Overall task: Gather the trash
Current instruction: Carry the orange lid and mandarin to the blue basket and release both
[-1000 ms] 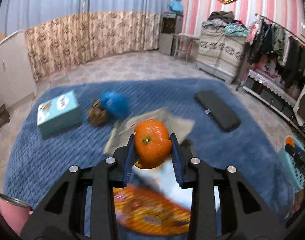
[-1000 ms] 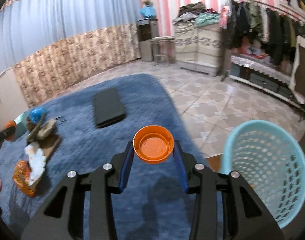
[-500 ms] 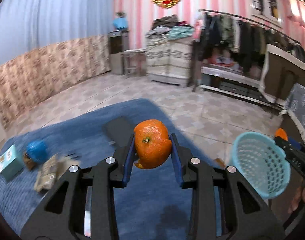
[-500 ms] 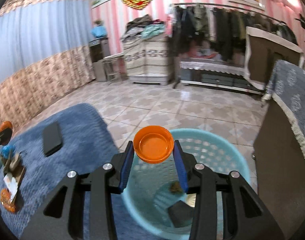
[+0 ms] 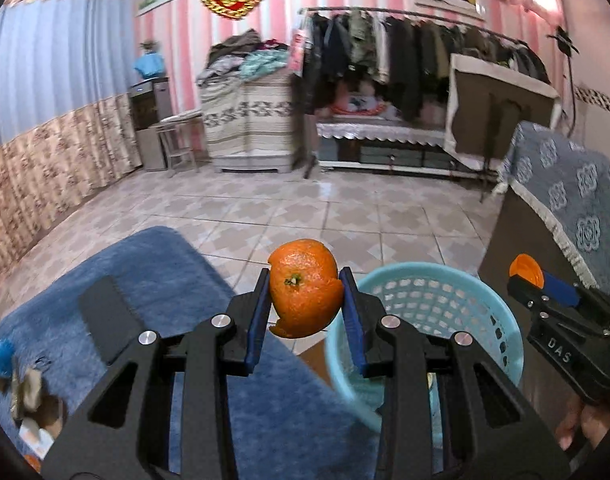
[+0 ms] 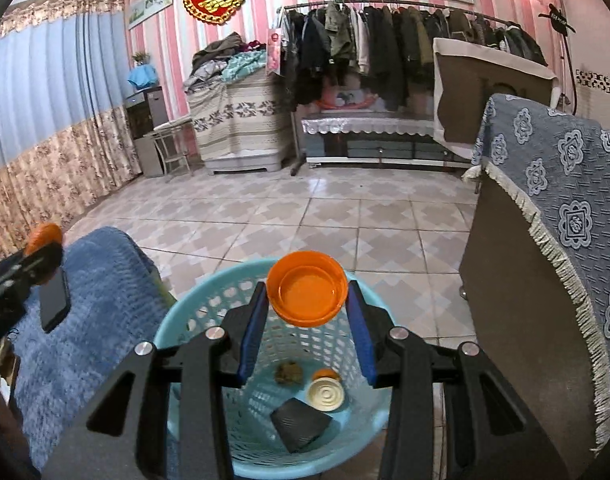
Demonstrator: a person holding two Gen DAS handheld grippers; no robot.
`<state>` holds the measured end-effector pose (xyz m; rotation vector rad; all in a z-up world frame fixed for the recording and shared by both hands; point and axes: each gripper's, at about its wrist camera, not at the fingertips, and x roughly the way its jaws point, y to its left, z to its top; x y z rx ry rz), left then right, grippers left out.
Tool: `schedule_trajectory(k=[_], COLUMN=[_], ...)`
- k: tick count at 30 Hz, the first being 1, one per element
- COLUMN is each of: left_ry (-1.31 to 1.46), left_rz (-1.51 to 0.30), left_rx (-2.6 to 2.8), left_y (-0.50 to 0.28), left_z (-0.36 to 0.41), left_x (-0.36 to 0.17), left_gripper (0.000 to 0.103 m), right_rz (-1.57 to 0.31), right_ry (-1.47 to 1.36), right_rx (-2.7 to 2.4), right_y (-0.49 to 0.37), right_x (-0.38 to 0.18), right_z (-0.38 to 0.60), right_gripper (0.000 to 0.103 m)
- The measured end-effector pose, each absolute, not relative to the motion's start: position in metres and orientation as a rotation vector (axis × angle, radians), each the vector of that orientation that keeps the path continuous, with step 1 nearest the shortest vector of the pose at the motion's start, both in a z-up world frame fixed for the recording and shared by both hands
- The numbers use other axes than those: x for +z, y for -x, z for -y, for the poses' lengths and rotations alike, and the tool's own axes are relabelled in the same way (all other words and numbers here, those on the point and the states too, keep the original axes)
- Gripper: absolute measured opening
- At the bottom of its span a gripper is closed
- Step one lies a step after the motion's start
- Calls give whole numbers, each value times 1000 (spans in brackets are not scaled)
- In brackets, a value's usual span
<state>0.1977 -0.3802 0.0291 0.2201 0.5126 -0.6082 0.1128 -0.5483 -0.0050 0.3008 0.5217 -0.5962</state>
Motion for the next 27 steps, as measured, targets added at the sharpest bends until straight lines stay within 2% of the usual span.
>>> schedule_trajectory(k=[9,19,20,24,27], left_ry=[-300,-331,-339,-338,-312], left_rz=[-590,-635,-629,-588,-589], left_rx=[-726,-791,-791,-752,-734], left_y=[-209,-218,-218,-220,-226], left_z=[434,459,458,449,437], left_x=[-16,-50,-50,-44,-37], left_gripper=[33,35,38,69,74], right_rz=[-558,-603,-604,-612,-620], right_ry=[-372,-409,-411,-410,-404], right_rx=[-671,-682,-680,-671,-658], right_y=[-101,-107,-108,-112,-118], right_x=[-22,-38,-39,-41,-45], right_z=[572,576,575,576,571], right_gripper=[40,40,40,40,40])
